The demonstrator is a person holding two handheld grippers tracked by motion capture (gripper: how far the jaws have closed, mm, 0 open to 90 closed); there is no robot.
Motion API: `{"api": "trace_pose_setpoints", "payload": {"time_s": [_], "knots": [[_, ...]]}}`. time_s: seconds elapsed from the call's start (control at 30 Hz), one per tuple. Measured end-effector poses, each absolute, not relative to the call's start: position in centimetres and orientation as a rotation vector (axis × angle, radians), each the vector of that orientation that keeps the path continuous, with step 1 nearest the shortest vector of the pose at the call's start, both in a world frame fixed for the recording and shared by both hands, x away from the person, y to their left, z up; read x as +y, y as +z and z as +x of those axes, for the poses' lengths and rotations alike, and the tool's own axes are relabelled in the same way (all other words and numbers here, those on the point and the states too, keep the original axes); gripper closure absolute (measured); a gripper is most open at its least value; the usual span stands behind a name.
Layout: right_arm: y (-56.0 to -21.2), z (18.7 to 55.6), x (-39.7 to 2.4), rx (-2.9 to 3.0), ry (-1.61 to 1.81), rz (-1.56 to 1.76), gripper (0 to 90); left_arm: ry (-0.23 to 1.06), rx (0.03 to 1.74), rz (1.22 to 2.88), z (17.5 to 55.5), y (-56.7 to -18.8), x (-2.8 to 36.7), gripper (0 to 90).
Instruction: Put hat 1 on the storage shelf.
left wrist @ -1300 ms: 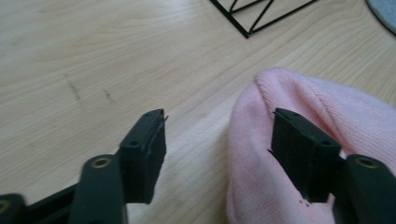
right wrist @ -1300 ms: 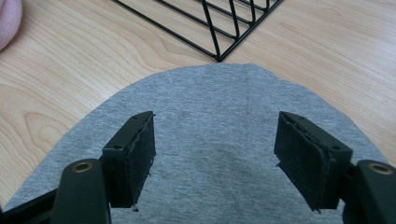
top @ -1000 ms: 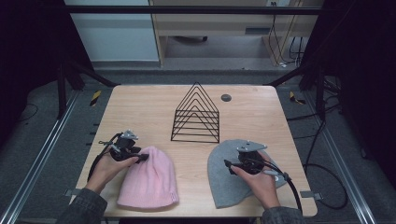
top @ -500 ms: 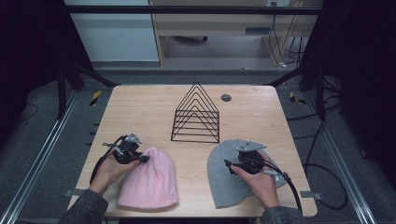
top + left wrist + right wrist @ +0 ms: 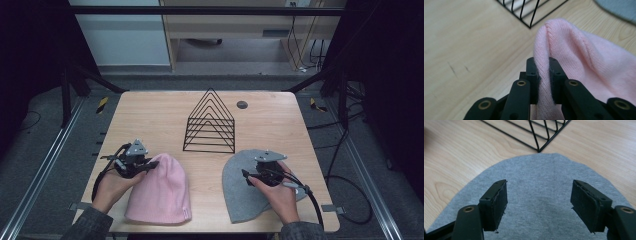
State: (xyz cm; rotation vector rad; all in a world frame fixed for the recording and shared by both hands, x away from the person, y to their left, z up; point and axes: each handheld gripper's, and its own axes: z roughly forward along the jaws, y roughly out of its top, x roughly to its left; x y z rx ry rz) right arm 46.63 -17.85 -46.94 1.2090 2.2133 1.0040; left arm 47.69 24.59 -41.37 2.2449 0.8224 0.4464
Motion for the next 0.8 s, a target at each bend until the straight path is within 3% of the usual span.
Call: {"api": "trace_pose_setpoints", "payload": {"time_s": [0.43,0.8], "knots": [[-44.8,46.1,-17.1,2.167,1.094,1.156,29.6,0.629,0.668,2.21,45.4,-35.3,22.6,81.2],[-41.7,45.9,-12.5,2.222,1.102,0.993,28.6,0.726,0.608,2.193,45.7,-30.3,22.1,81.2]]}}
